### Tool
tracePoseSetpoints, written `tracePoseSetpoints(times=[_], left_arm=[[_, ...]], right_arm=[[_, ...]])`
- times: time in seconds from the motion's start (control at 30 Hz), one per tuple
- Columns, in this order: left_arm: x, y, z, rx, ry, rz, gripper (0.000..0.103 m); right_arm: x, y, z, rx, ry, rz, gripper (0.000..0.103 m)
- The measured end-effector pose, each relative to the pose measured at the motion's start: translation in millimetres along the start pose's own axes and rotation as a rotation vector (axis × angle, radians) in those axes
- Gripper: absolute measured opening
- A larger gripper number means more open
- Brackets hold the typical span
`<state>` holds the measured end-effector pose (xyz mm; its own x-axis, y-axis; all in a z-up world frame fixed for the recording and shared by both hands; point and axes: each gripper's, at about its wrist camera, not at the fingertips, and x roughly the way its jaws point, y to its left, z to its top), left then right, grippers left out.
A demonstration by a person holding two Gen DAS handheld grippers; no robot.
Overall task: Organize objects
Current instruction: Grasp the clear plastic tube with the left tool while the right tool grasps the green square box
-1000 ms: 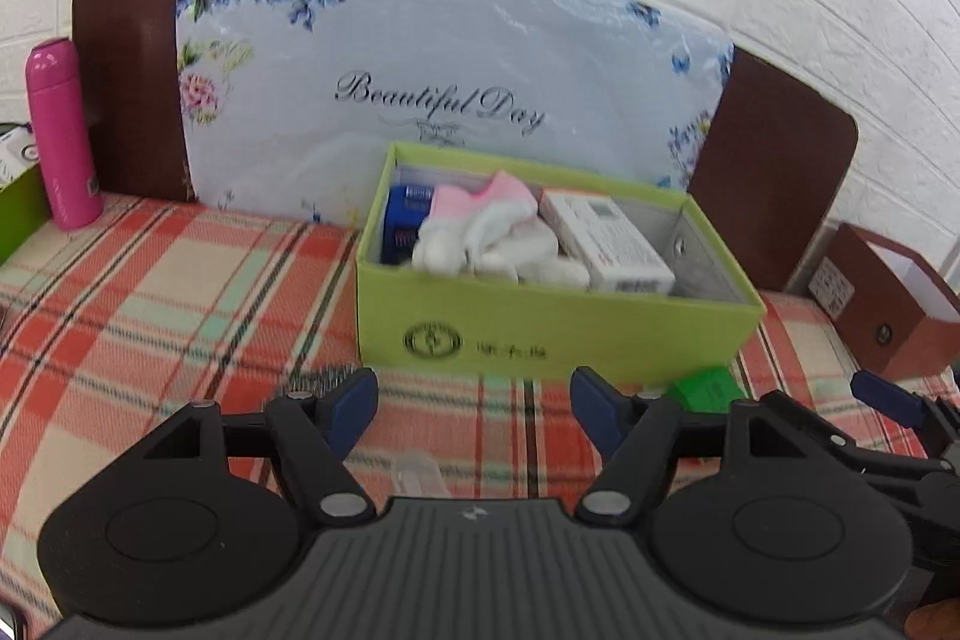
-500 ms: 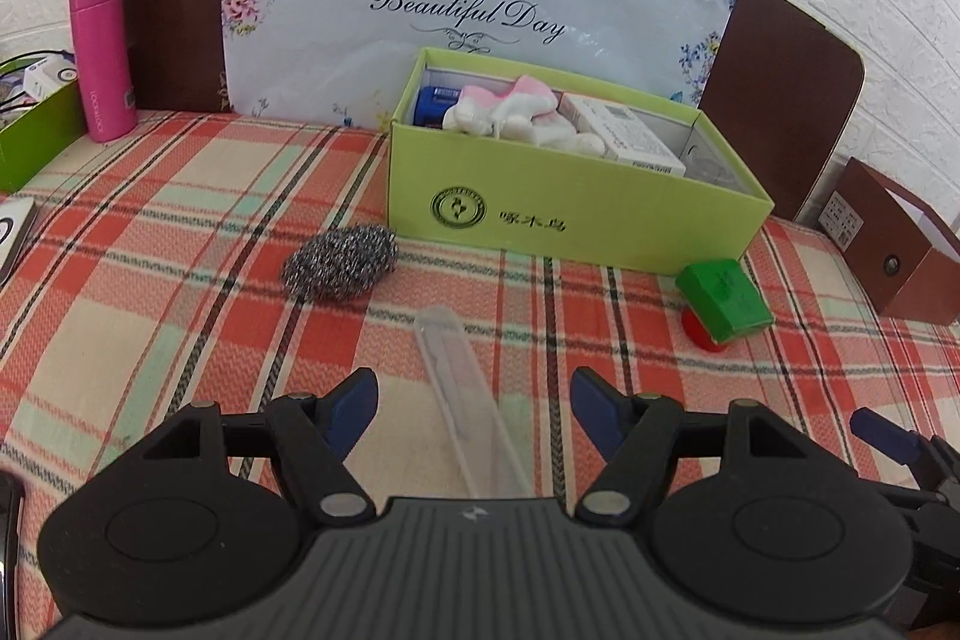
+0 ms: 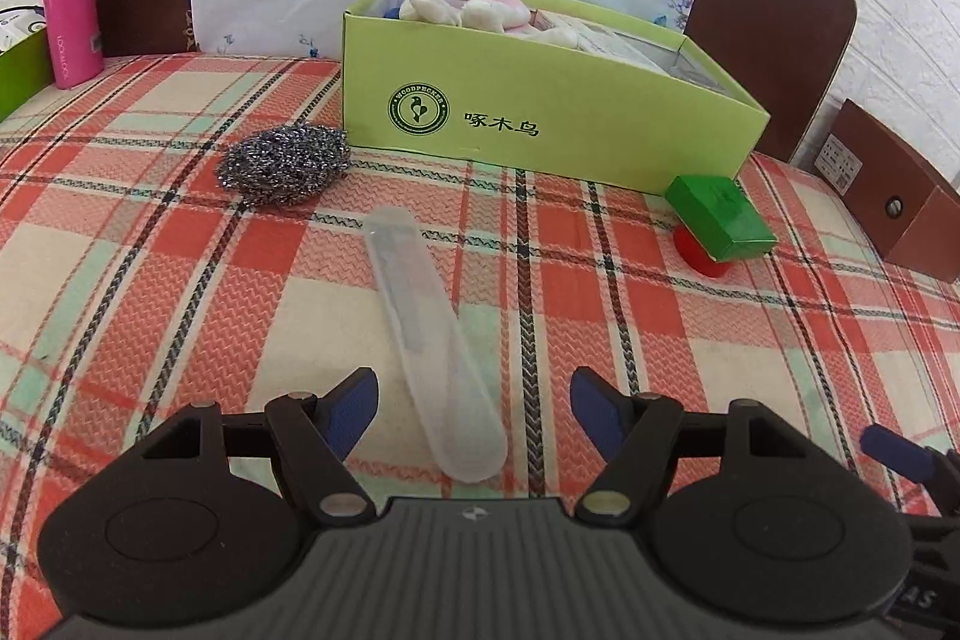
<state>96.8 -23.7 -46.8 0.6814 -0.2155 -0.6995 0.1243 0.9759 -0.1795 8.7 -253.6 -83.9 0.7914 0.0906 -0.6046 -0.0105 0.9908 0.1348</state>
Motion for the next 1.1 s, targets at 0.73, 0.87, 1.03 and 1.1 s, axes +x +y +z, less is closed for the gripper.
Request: tracePoseSetpoints(times=[0.73,0.87,1.03,1.1], left_arm=[[5,22,-3,0.029,-0.007,-0.057,0.030],[7,22,-1,0.040,-0.006,-0.056,0.030],[6,16,-2,0.082,-0.004,-0.061,0.030],[1,14,-5,0.095,0.016,-0.117,0.030]], right_arm=[[116,-12,92,-0.109,-0.053,0.071,0.092],[111,-16,91,-0.081,-0.055,0.080,0.061],[64,-11,66,-0.105,-0.086,0.072,0.061],[46,-11,51,-0.082,-0.047,0.093,0.061]])
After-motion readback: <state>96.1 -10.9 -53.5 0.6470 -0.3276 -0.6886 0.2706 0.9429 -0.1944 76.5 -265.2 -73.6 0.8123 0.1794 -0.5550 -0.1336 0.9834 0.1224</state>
